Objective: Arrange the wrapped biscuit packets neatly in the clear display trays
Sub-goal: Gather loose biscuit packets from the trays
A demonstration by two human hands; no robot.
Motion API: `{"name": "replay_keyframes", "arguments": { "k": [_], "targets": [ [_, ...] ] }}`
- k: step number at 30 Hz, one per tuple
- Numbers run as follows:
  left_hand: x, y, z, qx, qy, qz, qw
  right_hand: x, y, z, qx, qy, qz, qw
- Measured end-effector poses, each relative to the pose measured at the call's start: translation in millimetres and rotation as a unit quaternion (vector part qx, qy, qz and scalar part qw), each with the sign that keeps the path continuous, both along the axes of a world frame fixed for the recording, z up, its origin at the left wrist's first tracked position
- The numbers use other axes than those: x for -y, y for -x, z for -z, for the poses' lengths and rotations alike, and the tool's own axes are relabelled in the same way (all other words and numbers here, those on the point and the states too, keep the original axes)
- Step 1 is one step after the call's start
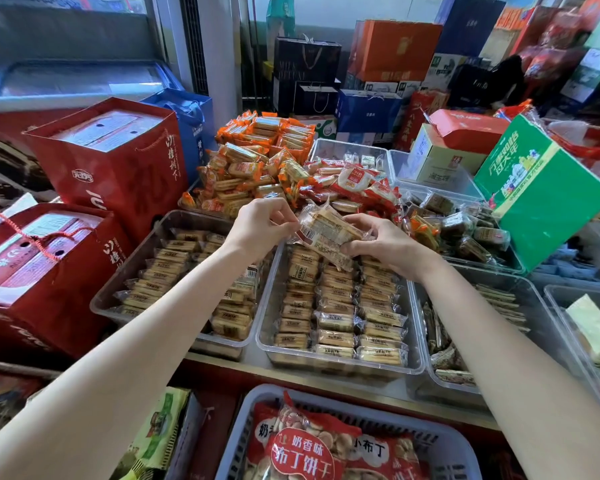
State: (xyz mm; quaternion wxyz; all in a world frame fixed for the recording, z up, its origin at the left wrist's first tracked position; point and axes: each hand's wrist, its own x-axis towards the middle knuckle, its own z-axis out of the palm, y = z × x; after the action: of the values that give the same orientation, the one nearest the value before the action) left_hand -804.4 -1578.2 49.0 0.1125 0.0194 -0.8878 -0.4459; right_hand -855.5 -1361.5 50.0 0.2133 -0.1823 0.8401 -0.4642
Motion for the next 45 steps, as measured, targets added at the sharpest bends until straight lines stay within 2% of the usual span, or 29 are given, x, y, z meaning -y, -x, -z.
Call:
{"name": "replay_keyframes", "arguments": {
  "k": [3,7,13,17,19,22,24,26,27,29,31,33,39,45],
  "targets": [
    [3,2,0,0.058,-0.03,0.053,0.996,-2,0,-5,-0.026,-0.022,-0.003,0.999],
    [-6,2,-4,0.065,-0.169,0.097,0.979,-2,-2,-9,-0.028,-0.044,-0.018,0.998],
    [-8,4,-2,0.029,-0.13,0.039,0.99,2,-5,-6,-0.034,-0.051,-0.021,0.998],
    [0,2,7,0.056,-0.182,0.014,0.982,7,-3,-7,-0.095,-0.073,-0.019,0.993],
    [6,1,11,0.081,-0.162,0.023,0.983,7,-2,-6,-0.129,-0.096,-0.011,0.987],
    [5,1,10,0.091,-0.028,0.104,0.99,6,-1,-3,-0.136,-0.101,-0.007,0.985],
    [-6,3,8,0.082,0.062,0.151,0.983,9,-4,-3,-0.138,-0.084,-0.021,0.987],
    [-12,8,8,0.087,0.088,0.157,0.98,11,-7,-6,-0.147,-0.07,-0.025,0.986],
    [-11,9,8,0.1,0.057,0.155,0.981,10,-7,-8,-0.136,-0.038,-0.022,0.99],
    [-4,6,7,0.136,-0.062,0.161,0.976,2,-8,-10,-0.06,0.106,-0.005,0.993],
    [5,0,6,0.15,-0.15,0.178,0.961,-4,-8,-10,-0.023,0.214,0.016,0.976],
    [7,-3,4,0.146,-0.167,0.197,0.955,-3,-8,-9,-0.062,0.193,0.026,0.979],
    [10,-3,2,0.152,-0.147,0.206,0.955,11,-6,-8,-0.153,0.106,0.07,0.98],
    [12,0,2,0.168,-0.087,0.195,0.962,20,2,-6,-0.24,0.015,0.096,0.966]
  ]
}}
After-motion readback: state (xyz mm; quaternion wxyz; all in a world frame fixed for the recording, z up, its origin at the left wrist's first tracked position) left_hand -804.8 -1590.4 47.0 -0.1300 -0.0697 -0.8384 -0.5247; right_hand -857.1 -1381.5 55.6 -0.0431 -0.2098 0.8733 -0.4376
